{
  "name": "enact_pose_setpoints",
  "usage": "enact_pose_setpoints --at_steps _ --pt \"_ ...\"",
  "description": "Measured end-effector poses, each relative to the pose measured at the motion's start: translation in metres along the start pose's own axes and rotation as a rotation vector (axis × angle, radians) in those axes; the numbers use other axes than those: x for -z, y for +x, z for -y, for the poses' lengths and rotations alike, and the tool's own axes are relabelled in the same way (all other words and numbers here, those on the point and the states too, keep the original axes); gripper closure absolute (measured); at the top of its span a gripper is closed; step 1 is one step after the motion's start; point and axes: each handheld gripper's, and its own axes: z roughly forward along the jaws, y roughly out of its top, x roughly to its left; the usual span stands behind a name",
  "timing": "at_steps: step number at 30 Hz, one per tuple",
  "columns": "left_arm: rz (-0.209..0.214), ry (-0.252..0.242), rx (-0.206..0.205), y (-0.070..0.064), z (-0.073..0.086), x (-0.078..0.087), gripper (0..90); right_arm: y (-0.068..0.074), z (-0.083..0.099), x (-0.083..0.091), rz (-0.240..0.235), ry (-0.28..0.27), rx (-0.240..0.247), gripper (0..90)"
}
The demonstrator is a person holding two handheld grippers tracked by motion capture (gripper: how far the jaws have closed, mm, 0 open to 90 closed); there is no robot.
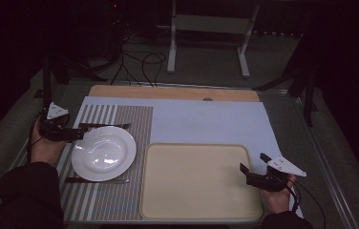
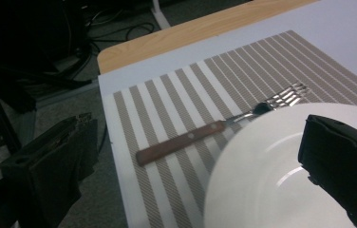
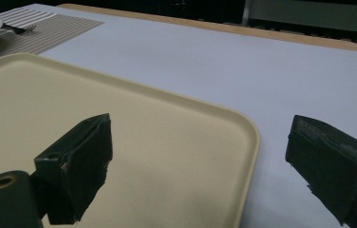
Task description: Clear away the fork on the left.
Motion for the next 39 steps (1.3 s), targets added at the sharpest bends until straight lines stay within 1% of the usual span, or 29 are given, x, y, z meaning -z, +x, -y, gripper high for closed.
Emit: enact_pose_setpoints --at_steps 4,7,8,11,13,19,22,24,26,28,29,30,32,34,36,37,39 --pt "-0.008 0.009 -0.002 0.005 -0.004 -0.007 0.0 0.003 0.001 0.005 -0.002 -0.003 0.004 8.3" --pt "-0.021 0.011 -0.035 0.007 -0.006 -0.011 0.0 0.004 0.0 0.006 -0.003 -0.011 0.001 8.3" --pt "-0.019 0.018 -0.038 0.009 -0.007 -0.013 0.0 0.004 0.0 0.006 -0.005 -0.008 0.004 8.3" --pt "-0.021 0.037 -0.027 0.012 -0.007 -0.019 0.0 0.004 0.001 0.005 -0.005 -0.004 0.005 8.3" --pt "-0.017 0.053 -0.027 0.014 -0.007 -0.023 0.0 0.004 0.0 0.006 -0.007 -0.005 0.005 8.3" --pt "-0.007 0.13 -0.016 0.018 -0.002 -0.04 0.2 0.003 0.0 0.004 -0.013 0.0 0.006 8.3" --pt "-0.004 0.147 -0.003 0.021 0.001 -0.048 2.0 0.003 0.0 0.005 -0.011 0.002 0.007 8.3" --pt "0.001 0.171 -0.004 0.022 0.0 -0.053 3.4 0.003 0.0 0.006 -0.009 -0.002 0.007 8.3" --pt "0.011 0.207 0.006 0.023 -0.002 -0.058 3.7 0.002 0.0 0.007 -0.007 -0.004 0.004 8.3" --pt "0.008 0.253 0.012 0.023 -0.005 -0.065 2.3 0.001 0.001 0.007 -0.007 -0.004 -0.002 8.3" --pt "0.008 0.253 0.012 0.023 -0.005 -0.065 2.0 0.001 0.001 0.007 -0.007 -0.004 -0.002 8.3" --pt "0.026 0.289 0.028 0.025 -0.007 -0.071 2.0 0.001 0.001 0.007 -0.01 -0.002 -0.007 8.3" --pt "0.023 0.307 0.028 0.026 -0.009 -0.076 1.5 0.0 0.003 0.005 -0.01 0.006 -0.006 8.3" --pt "0.022 0.322 0.04 0.029 -0.01 -0.081 2.2 0.0 0.003 0.005 -0.011 0.009 -0.009 8.3" --pt "0.036 0.332 0.066 0.033 -0.01 -0.084 3.0 0.0 0.003 0.005 -0.01 0.01 -0.01 8.3" --pt "0.042 0.345 0.072 0.034 -0.01 -0.087 3.8 0.0 0.003 0.004 -0.011 0.011 -0.012 8.3" --pt "0.036 0.373 0.065 0.036 -0.009 -0.091 3.9 0.0 0.003 0.004 -0.011 0.012 -0.012 8.3"
